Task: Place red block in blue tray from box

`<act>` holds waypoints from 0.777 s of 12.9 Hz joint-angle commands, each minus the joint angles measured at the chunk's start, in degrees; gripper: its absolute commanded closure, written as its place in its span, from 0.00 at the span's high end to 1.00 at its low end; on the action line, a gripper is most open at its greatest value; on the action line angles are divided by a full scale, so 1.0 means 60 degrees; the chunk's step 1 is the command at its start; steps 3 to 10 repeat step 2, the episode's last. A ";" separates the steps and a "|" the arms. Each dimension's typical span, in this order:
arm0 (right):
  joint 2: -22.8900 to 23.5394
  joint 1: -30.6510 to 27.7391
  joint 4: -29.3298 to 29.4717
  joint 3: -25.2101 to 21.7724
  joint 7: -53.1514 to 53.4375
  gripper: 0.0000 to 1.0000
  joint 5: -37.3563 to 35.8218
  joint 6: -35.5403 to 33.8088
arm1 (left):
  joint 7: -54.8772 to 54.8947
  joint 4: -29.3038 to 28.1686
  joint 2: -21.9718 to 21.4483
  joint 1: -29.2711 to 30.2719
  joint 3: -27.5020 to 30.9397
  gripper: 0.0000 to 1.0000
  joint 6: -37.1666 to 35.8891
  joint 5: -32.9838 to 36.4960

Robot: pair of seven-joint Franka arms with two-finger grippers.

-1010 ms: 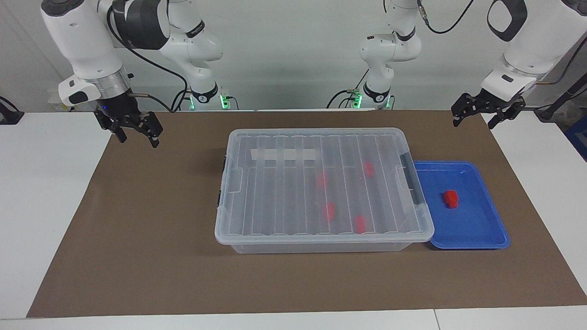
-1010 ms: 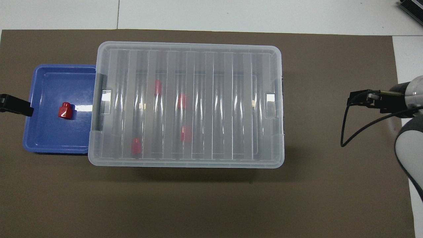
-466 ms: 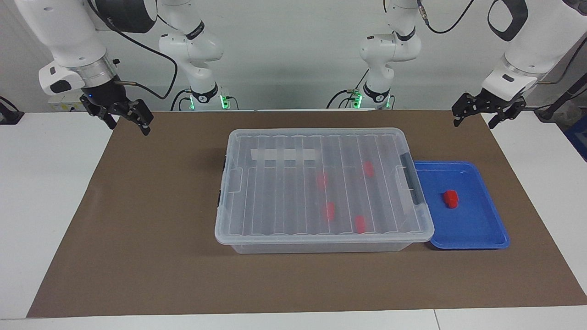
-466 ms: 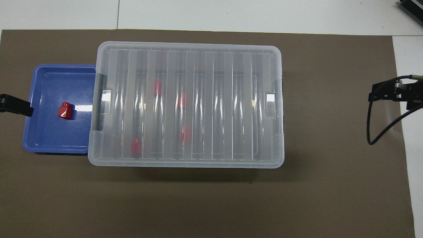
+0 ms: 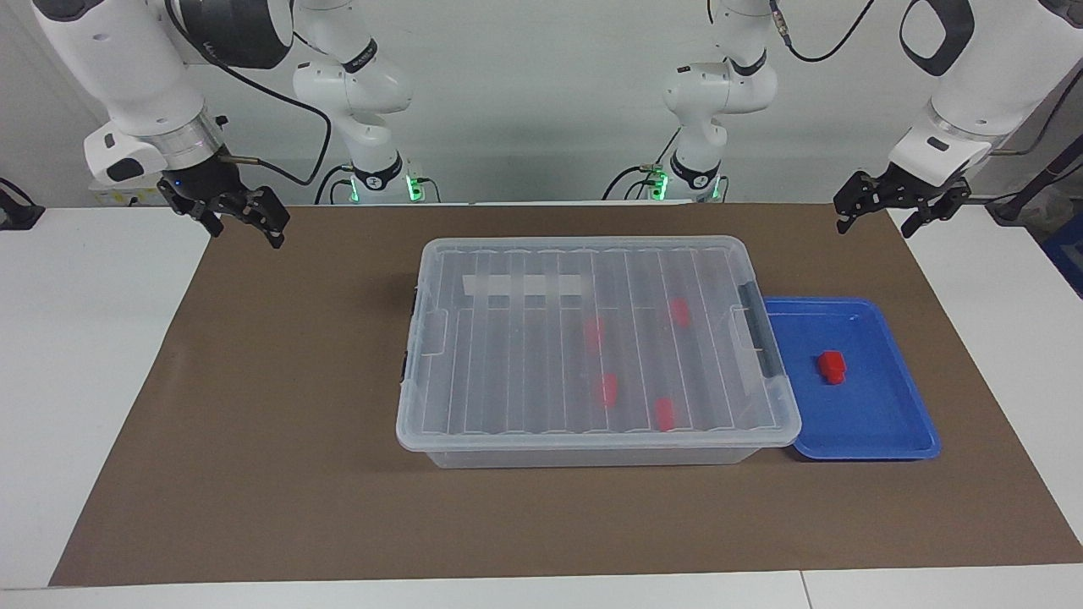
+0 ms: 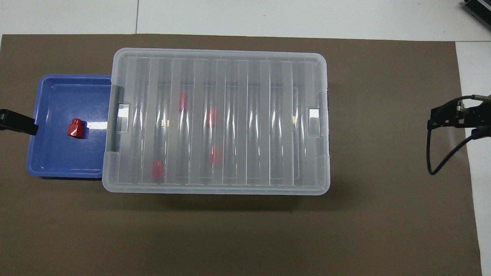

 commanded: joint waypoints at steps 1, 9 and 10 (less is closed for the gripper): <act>-0.0280 -0.0043 -0.0326 0.0083 0.0160 1.00 -0.0121 0.0127 | -0.0093 -0.0316 -0.0287 -0.0009 0.0013 1.00 0.0100 0.0148; -0.0280 -0.0043 -0.0326 0.0083 0.0160 1.00 -0.0121 0.0127 | -0.0093 -0.0316 -0.0287 -0.0009 0.0013 1.00 0.0100 0.0163; -0.0280 -0.0043 -0.0326 0.0083 0.0160 1.00 -0.0121 0.0127 | -0.0093 -0.0316 -0.0287 -0.0009 0.0013 1.00 0.0100 0.0163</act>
